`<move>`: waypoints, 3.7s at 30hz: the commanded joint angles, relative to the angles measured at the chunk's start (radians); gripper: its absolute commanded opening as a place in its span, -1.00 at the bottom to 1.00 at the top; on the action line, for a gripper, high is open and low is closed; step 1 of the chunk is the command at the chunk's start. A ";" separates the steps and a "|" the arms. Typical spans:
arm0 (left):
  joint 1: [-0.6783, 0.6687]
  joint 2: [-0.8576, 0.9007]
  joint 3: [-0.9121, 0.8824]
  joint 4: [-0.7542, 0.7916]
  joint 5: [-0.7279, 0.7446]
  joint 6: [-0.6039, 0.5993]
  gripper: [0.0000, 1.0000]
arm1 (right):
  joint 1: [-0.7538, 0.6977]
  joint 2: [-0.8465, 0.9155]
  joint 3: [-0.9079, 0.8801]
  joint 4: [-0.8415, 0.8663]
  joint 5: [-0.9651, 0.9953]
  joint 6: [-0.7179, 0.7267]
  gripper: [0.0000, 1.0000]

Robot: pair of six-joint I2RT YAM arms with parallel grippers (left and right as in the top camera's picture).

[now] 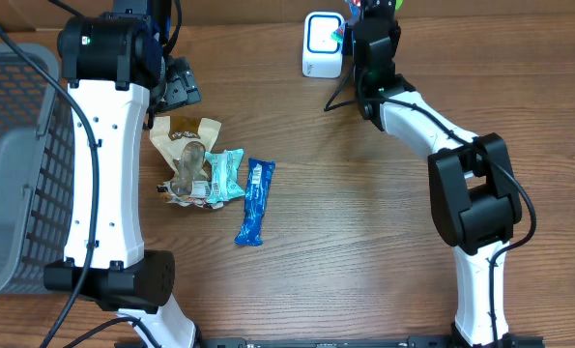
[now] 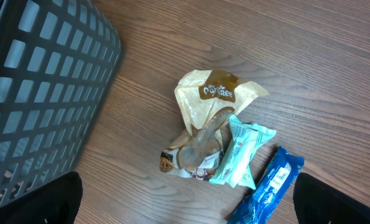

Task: Scan the item barcode
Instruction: 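Hold the Haribo bag barcode in front of the white scanner, then move the Haribo bag right and drop it on the table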

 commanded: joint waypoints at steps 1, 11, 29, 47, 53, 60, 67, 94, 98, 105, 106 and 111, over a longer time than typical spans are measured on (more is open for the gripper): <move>-0.002 0.007 -0.004 0.001 -0.013 -0.024 0.99 | 0.025 -0.023 0.014 0.064 -0.067 -0.010 -0.93; -0.002 0.007 -0.004 0.001 -0.013 -0.024 0.99 | 0.053 -0.014 0.014 0.084 -0.122 -0.042 -0.92; -0.002 0.007 -0.004 0.001 -0.013 -0.024 0.99 | 0.047 0.047 0.014 0.140 -0.122 -0.055 -0.92; -0.002 0.007 -0.004 0.001 -0.013 -0.024 1.00 | 0.009 0.060 0.014 0.198 -0.122 -0.136 -0.92; -0.002 0.007 -0.004 0.001 -0.013 -0.024 0.99 | 0.010 0.079 0.014 0.209 -0.151 -0.136 -0.92; -0.002 0.007 -0.004 0.001 -0.013 -0.024 0.99 | 0.010 0.102 0.015 0.236 -0.151 -0.136 -0.92; -0.002 0.007 -0.004 0.001 -0.013 -0.024 1.00 | 0.010 0.102 0.015 0.241 -0.151 -0.136 -0.92; -0.002 0.007 -0.004 0.001 -0.013 -0.024 1.00 | 0.155 -0.324 0.015 -0.383 -0.175 -0.158 -0.93; -0.002 0.007 -0.004 0.001 -0.013 -0.024 1.00 | 0.159 -0.536 0.015 -0.749 -0.209 -0.054 -0.92; -0.002 0.007 -0.004 0.001 -0.013 -0.024 0.99 | 0.093 -0.703 0.015 -1.259 -0.338 0.014 -0.92; -0.002 0.007 -0.004 0.001 -0.013 -0.024 1.00 | 0.072 -0.703 0.013 -1.309 -0.330 0.037 -0.92; -0.002 0.007 -0.004 0.001 -0.013 -0.024 0.99 | -0.123 -0.694 -0.077 -1.376 -0.401 0.105 -0.92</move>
